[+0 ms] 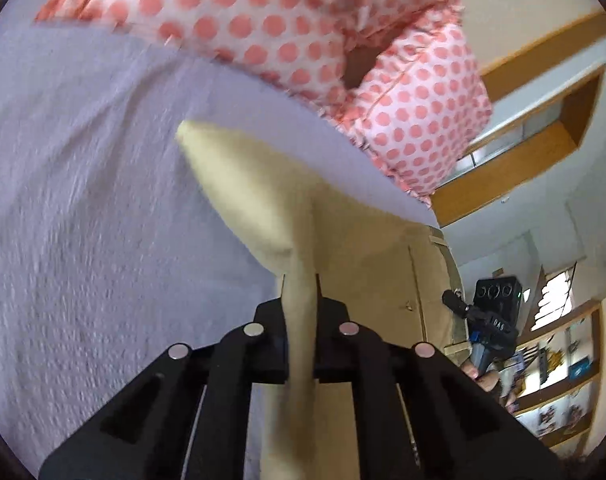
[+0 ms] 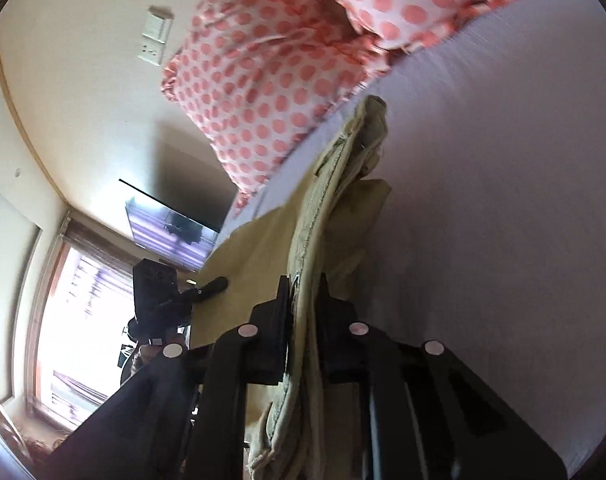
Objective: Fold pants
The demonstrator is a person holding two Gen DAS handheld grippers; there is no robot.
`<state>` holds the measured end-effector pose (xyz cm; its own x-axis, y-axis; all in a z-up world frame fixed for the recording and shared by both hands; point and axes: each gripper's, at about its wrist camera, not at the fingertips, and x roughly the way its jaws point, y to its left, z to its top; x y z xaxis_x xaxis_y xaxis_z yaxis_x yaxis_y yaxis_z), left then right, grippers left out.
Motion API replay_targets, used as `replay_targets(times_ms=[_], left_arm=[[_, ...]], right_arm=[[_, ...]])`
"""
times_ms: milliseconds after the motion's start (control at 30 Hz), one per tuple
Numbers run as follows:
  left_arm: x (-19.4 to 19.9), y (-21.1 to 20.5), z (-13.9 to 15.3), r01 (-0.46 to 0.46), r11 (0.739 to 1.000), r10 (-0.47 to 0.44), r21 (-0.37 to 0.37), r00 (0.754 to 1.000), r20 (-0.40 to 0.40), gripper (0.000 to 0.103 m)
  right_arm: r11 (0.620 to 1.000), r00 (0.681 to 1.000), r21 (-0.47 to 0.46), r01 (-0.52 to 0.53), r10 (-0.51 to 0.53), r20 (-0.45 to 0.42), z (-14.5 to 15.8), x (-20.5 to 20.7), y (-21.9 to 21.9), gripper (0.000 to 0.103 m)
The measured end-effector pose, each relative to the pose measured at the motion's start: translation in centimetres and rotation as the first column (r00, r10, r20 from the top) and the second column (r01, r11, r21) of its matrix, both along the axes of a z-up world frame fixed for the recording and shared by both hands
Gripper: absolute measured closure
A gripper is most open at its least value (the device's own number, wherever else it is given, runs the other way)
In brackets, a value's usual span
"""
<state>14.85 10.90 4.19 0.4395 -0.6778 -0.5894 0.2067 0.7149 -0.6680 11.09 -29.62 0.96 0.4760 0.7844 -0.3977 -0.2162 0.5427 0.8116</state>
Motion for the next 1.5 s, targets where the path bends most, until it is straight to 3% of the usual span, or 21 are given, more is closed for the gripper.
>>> replay_targets(times_ms=[133, 267, 333, 433, 500, 533, 567, 600, 633, 667, 733, 800, 867, 933, 1000, 1100, 1233, 1333, 1400, 1433, 1500], left_arm=[[2.4, -1.9, 3.9, -0.004, 0.996, -0.004, 0.085, 0.995, 0.097, 0.097], [7.6, -4.3, 5.5, -0.107, 0.957, 0.047, 0.271, 0.974, 0.22, 0.095], [10.4, -5.4, 4.3, -0.143, 0.926, 0.067, 0.349, 0.973, 0.22, 0.092], [13.2, -5.8, 1.1, -0.162, 0.888, 0.127, 0.431, 0.986, 0.11, 0.083], [12.6, -4.7, 1.0, -0.18, 0.895, 0.15, 0.409, 0.983, 0.104, 0.08], [11.8, -4.1, 1.5, -0.2, 0.89, 0.162, 0.409, 0.979, 0.125, 0.076], [10.6, -3.6, 2.4, -0.223, 0.882, 0.171, 0.414, 0.972, 0.16, 0.07], [9.4, -3.5, 3.3, -0.24, 0.88, 0.174, 0.411, 0.966, 0.192, 0.057], [8.5, -3.7, 4.0, -0.244, 0.883, 0.168, 0.4, 0.962, 0.214, 0.043], [6.8, -4.3, 4.8, -0.227, 0.901, 0.141, 0.369, 0.96, 0.244, 0.038], [5.2, -5.9, 4.8, -0.159, 0.93, 0.08, 0.332, 0.968, 0.239, 0.016], [5.2, -8.0, 3.6, -0.084, 0.944, 0.025, 0.32, 0.982, 0.186, 0.015], [6.3, -9.9, 1.3, -0.038, 0.937, 0.01, 0.349, 0.997, 0.081, 0.015], [6.5, -10.6, 0.2, -0.049, 0.912, 0.029, 0.408, 0.998, 0.054, 0.02], [4.7, -11.0, 1.4, -0.092, 0.877, 0.052, 0.472, 0.994, 0.097, 0.019], [0.7, -10.8, 2.7, -0.151, 0.83, 0.078, 0.537, 0.985, 0.156, 0.002], [-4.2, -10.0, 1.0, -0.211, 0.731, 0.141, 0.648, 0.977, 0.16, 0.002], [-6.0, -9.8, -0.3, -0.212, 0.711, 0.171, 0.671, 0.977, 0.127, 0.002], [-6.8, -10.0, -1.1, -0.218, 0.698, 0.18, 0.682, 0.975, 0.128, 0.002], [-7.2, -9.9, -1.2, -0.233, 0.698, 0.187, 0.677, 0.972, 0.142, 0.002], [-7.5, -9.6, -1.4, -0.255, 0.707, 0.198, 0.66, 0.967, 0.161, 0.002]], right_arm=[[0.999, 0.998, -0.039, -0.012, 0.015, 0.055, 3.8, 2.9, 0.7, 0.091], [0.992, 0.993, -0.104, 0.065, -0.054, 0.109, 5.4, 8.2, 0.2, 0.091], [0.975, 0.989, -0.18, 0.13, -0.114, 0.096, 4.5, 11.1, -0.1, 0.09], [0.926, 0.984, -0.34, 0.168, -0.177, 0.003, 1.7, 14.2, 0.1, 0.081], [0.878, 0.975, -0.438, 0.196, -0.22, -0.005, 1.3, 14.0, -0.2, 0.067], [0.855, 0.968, -0.463, 0.234, -0.248, 0.032, 1.9, 13.3, -0.5, 0.063], [0.822, 0.954, -0.487, 0.294, -0.284, 0.096, 3.1, 12.1, -1.0, 0.05], [0.821, 0.944, -0.466, 0.329, -0.295, 0.146, 4.0, 11.0, -1.3, 0.041], [0.844, 0.945, -0.425, 0.328, -0.285, 0.164, 4.5, 10.2, -1.4, 0.04], [0.875, 0.953, -0.379, 0.3, -0.257, 0.161, 4.7, 9.5, -1.3, 0.039], [0.928, 0.975, -0.306, 0.212, -0.18, 0.129, 4.5, 9.0, -0.1, 0.029], [0.938, 0.989, -0.314, 0.147, -0.134, 0.063, 3.1, 9.4, 1.4, 0.011], [0.922, 0.989, -0.365, 0.131, -0.145, -0.013, 1.5, 10.3, 2.2, 0.01], [0.905, 0.983, -0.4, 0.145, -0.177, -0.043, 0.8, 10.5, 2.6, 0.011], [0.864, 0.976, -0.469, 0.184, -0.217, -0.017, 1.9, 8.7, 3.2, 0.01], [0.784, 0.972, -0.575, 0.235, -0.204, 0.12, 3.8, 3.2, 5.3, 0.001], [0.681, 0.97, -0.691, 0.242, -0.167, 0.176, 2.1, -2.0, 8.8, 0.001], [0.614, 0.976, -0.759, 0.215, -0.172, 0.137, -0.4, -3.1, 10.7, 0.001], [0.594, 0.975, -0.775, 0.214, -0.174, 0.136, -1.3, -3.6, 11.4, 0.001], [0.561, 0.97, -0.793, 0.237, -0.184, 0.159, -1.5, -3.9, 11.7, 0.001], [0.564, 0.96, -0.781, 0.269, -0.216, 0.175, -1.6, -4.5, 11.5, 0.001]])
